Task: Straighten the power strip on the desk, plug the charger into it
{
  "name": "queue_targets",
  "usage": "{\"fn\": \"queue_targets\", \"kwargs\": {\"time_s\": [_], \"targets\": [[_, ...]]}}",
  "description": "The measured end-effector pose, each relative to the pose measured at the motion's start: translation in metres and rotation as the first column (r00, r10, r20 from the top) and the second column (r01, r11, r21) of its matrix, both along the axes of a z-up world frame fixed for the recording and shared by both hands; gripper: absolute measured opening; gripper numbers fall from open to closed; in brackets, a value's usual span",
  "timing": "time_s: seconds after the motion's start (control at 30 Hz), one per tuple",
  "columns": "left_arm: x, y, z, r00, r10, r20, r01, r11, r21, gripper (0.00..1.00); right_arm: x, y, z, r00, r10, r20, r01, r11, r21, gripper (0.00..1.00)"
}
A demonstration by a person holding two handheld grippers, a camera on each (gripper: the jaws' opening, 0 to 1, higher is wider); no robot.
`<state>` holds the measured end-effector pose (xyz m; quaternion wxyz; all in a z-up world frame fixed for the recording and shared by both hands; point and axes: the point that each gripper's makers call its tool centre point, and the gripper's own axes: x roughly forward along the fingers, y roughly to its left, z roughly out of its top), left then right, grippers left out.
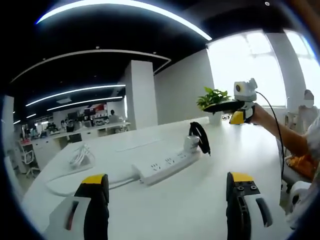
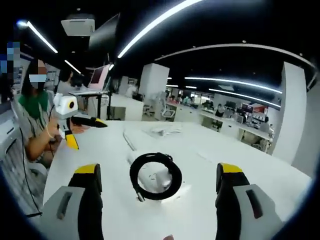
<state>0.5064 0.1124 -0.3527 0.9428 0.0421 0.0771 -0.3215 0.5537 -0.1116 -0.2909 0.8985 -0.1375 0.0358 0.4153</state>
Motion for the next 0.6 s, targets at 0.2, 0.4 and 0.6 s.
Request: {"fn": "queue_targets", "kwargs": {"time_s": [0.2,0.4,0.6], "targets": [[-0.004,0.003,0.005,1.0,0.005,-0.006,-0.005,1.0,0.008,0.99,-0.022,0.001,0.01,0.999,-0.044,0.031,0.043,0.998,0.046,1.0],[-0.006,0.011,0.005,0.999,0.026,-0.02,-0.025,0.999,0.036,0.99,-0.042,-0.005,0.012,0.994,-0.1,0.035,0.099,0.994,0.035,1.0],[-0.013,0.016,0.003,0.999,0.03,-0.016,-0.03,0.999,0.03,0.99,-0.073,-0.018,0.008,0.983,-0.17,0.071,0.168,0.985,0.033,1.0]]}}
